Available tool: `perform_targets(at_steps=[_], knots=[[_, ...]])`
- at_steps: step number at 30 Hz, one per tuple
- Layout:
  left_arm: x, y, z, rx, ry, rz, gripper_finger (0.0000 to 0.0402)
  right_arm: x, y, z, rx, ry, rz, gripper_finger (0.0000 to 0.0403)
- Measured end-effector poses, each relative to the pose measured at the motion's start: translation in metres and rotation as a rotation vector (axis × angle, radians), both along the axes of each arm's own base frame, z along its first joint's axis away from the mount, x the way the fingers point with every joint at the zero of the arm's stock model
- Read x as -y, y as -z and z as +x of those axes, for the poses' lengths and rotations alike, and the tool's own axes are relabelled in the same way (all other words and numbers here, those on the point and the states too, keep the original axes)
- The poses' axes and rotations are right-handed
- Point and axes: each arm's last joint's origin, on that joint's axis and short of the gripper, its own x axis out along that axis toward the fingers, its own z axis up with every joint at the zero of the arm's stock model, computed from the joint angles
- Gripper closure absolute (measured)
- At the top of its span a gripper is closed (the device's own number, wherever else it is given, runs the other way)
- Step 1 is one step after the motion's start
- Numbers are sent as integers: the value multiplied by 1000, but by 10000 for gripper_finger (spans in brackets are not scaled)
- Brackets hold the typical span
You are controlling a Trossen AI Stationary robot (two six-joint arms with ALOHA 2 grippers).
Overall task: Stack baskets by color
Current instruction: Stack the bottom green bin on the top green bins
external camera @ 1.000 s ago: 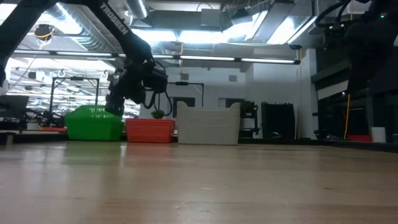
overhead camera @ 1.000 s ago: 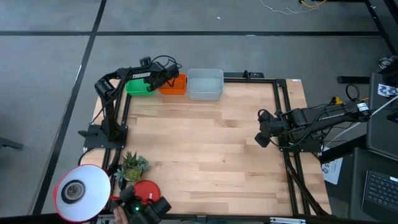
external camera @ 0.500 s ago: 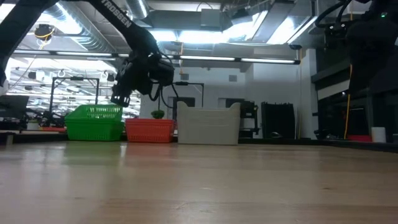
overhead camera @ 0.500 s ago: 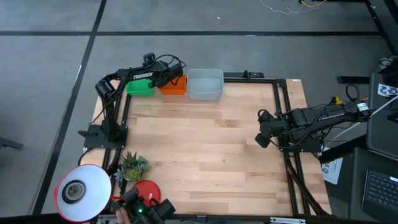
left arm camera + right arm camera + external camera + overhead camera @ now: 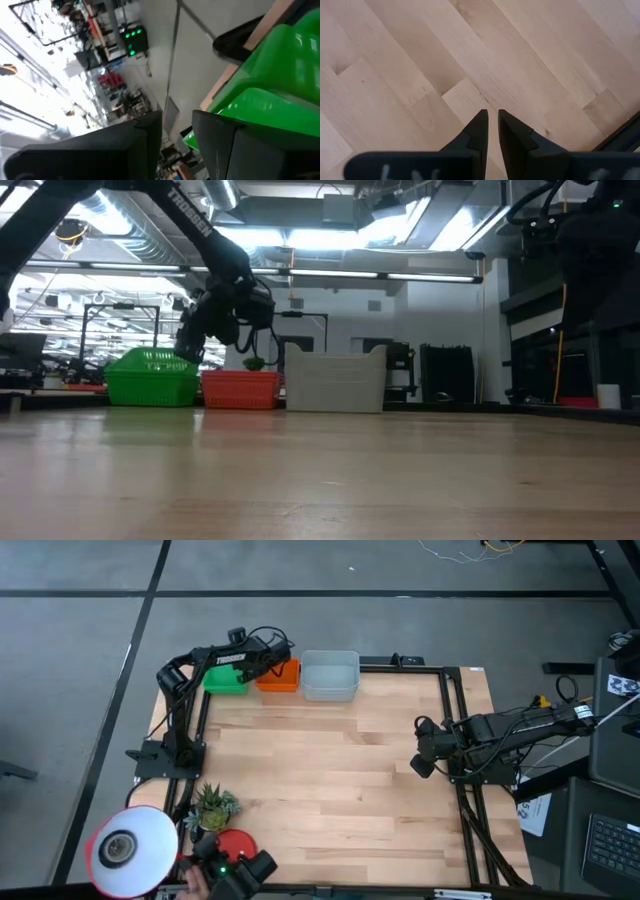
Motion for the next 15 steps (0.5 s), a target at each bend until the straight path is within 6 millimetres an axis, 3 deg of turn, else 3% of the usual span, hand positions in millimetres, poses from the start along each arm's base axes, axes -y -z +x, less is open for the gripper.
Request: perform_targets(at_steps=[15], knots=[[-8, 0, 5, 17, 45, -24, 297, 0, 0, 0, 3, -1, 2, 359]])
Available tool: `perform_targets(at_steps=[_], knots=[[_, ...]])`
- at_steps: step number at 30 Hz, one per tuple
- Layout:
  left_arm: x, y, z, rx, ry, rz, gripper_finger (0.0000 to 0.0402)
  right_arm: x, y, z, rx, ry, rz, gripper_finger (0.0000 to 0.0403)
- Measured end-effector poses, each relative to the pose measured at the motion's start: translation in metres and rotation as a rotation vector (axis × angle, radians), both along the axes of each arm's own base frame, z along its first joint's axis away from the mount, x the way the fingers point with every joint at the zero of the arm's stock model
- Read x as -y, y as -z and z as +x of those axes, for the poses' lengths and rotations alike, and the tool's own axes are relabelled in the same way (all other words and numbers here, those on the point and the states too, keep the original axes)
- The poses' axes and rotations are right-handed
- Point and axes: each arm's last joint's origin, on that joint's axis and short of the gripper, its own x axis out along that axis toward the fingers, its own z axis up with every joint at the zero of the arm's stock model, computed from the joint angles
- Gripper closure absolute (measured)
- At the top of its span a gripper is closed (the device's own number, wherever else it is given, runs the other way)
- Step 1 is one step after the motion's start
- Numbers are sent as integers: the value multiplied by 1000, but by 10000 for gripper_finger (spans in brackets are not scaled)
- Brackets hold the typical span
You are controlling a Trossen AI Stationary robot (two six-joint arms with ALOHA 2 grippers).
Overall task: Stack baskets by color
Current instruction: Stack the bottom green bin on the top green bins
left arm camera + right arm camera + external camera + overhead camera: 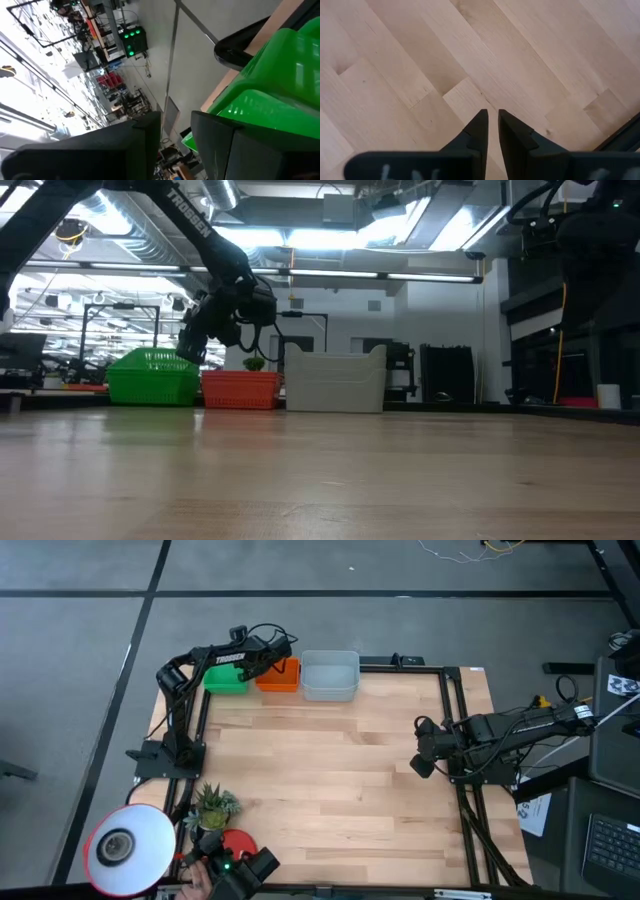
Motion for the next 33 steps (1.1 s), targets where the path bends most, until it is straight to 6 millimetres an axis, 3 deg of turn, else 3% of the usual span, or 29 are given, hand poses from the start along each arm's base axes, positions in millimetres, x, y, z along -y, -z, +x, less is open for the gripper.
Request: perform_targets(at_steps=[11, 16, 25, 33], knots=[[16, -9, 6, -46, 29, 30, 297, 0, 0, 0, 1, -1, -1, 359], [11, -6, 1, 36, 11, -72, 297, 0, 0, 0, 1, -1, 0, 359], [0, -6, -12, 26, -27, -87, 297, 0, 0, 0, 1, -1, 0, 359], [10, -17, -8, -16, 5, -50, 297, 0, 0, 0, 1, 0, -1, 359]])
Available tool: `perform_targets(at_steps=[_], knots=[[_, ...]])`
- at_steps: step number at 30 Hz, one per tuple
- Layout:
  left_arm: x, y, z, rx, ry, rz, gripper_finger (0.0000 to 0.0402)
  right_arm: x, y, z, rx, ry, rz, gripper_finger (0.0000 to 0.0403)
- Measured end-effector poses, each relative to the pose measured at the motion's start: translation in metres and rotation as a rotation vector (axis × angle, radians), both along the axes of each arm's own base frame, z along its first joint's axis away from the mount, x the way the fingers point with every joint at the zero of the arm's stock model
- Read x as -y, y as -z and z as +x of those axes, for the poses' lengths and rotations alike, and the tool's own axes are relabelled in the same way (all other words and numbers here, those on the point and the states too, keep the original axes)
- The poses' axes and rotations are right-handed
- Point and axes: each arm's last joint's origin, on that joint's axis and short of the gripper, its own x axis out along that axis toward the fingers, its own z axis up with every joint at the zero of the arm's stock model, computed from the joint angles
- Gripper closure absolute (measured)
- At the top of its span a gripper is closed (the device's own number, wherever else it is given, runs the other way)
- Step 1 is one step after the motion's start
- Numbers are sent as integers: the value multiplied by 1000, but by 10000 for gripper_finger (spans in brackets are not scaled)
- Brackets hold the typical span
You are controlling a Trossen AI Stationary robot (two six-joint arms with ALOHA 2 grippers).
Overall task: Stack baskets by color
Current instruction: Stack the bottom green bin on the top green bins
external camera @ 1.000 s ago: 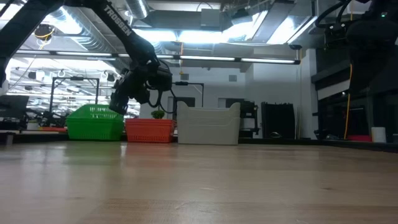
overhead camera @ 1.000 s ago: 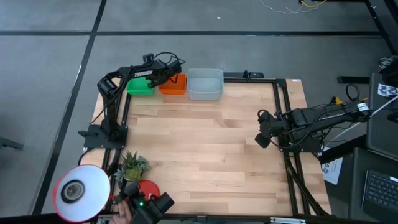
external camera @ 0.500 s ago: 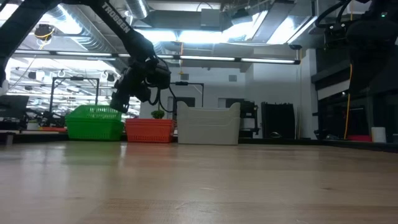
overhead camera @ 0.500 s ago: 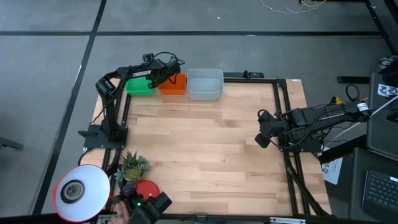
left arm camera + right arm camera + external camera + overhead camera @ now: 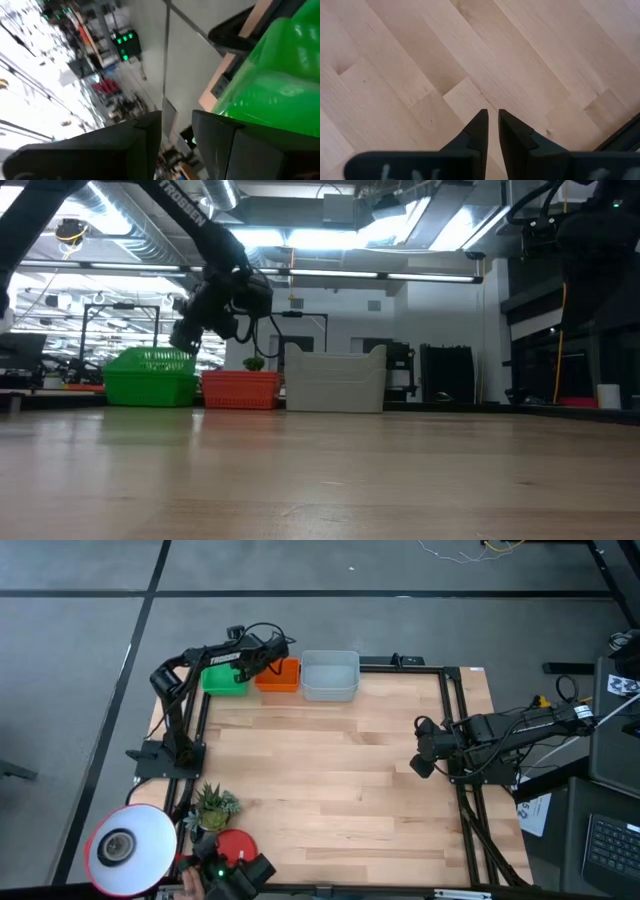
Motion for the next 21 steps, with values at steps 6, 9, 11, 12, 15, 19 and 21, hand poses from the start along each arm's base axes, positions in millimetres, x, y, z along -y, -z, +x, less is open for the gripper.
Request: perform_targets(at_steps=[6, 9, 11, 12, 15, 19, 21], knots=[[31, -17, 2, 7, 33, -127, 297, 0, 0, 0, 0, -1, -1, 359], [35, -17, 2, 94, 3, -175, 297, 0, 0, 0, 0, -2, -3, 359], [29, -16, 0, 108, -11, -136, 297, 0, 0, 0, -1, -4, -3, 359], [26, -16, 0, 110, -9, -126, 297, 0, 0, 0, -1, -4, -3, 359], [19, -14, -3, 145, -11, -153, 297, 0, 0, 0, -1, -4, -3, 359], [10, -13, -11, 150, -30, -182, 297, 0, 0, 0, -1, -6, -4, 359], [7, -13, -15, 155, -40, -200, 297, 0, 0, 0, -2, -6, -4, 359]])
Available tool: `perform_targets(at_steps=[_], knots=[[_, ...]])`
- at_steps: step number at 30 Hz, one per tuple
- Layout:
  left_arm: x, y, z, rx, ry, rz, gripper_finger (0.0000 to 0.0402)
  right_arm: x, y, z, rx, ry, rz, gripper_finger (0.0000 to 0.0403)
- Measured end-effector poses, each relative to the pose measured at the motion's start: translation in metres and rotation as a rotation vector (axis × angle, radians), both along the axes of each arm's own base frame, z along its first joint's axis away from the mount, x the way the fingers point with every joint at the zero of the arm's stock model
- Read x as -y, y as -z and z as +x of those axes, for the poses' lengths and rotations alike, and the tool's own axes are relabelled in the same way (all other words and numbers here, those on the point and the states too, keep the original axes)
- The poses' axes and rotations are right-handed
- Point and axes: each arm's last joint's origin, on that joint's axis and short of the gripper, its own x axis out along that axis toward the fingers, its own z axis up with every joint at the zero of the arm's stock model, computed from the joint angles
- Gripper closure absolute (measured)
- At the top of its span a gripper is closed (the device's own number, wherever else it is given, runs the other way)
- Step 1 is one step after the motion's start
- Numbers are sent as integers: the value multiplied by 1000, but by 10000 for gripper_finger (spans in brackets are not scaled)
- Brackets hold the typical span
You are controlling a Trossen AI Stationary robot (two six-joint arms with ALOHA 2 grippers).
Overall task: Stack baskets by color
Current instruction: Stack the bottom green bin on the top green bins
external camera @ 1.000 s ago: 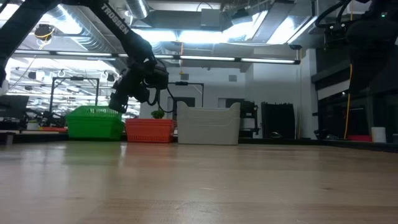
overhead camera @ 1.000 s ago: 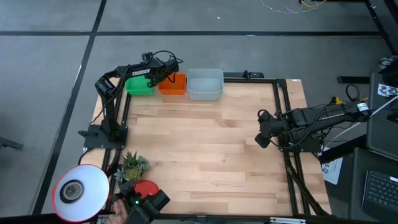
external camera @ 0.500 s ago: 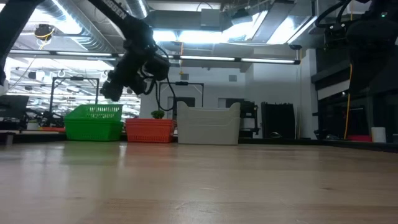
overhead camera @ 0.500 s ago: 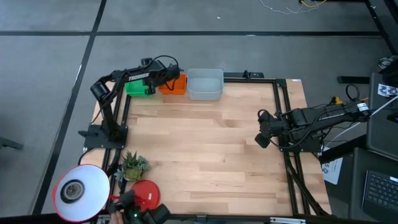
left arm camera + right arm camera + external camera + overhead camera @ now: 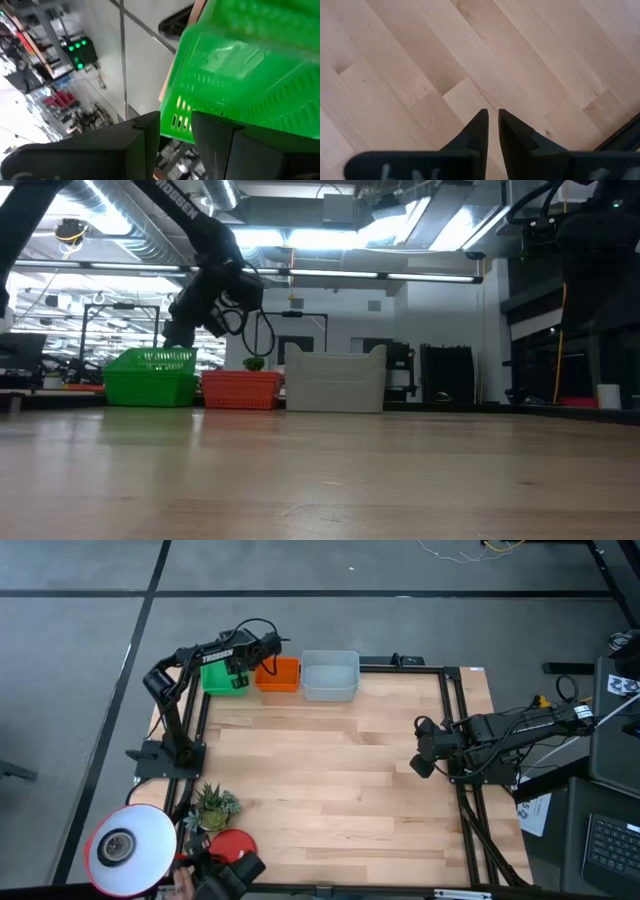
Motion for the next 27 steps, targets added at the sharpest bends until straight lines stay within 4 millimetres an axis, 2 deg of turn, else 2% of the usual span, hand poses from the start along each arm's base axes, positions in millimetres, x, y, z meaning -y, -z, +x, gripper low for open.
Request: perform_targets(at_steps=[10, 13, 18, 27], knots=[[-10, 2, -6, 53, 11, -58, 300, 0, 0, 0, 0, 0, -1, 359], [-12, 2, -5, 66, 10, -48, 320, 0, 0, 0, 0, 1, 0, 359], [-11, 2, -4, 65, 13, -44, 392, 0, 0, 0, 0, 2, 1, 359], [2, -1, 3, -31, 24, 12, 396, 0, 0, 0, 0, 1, 0, 359]])
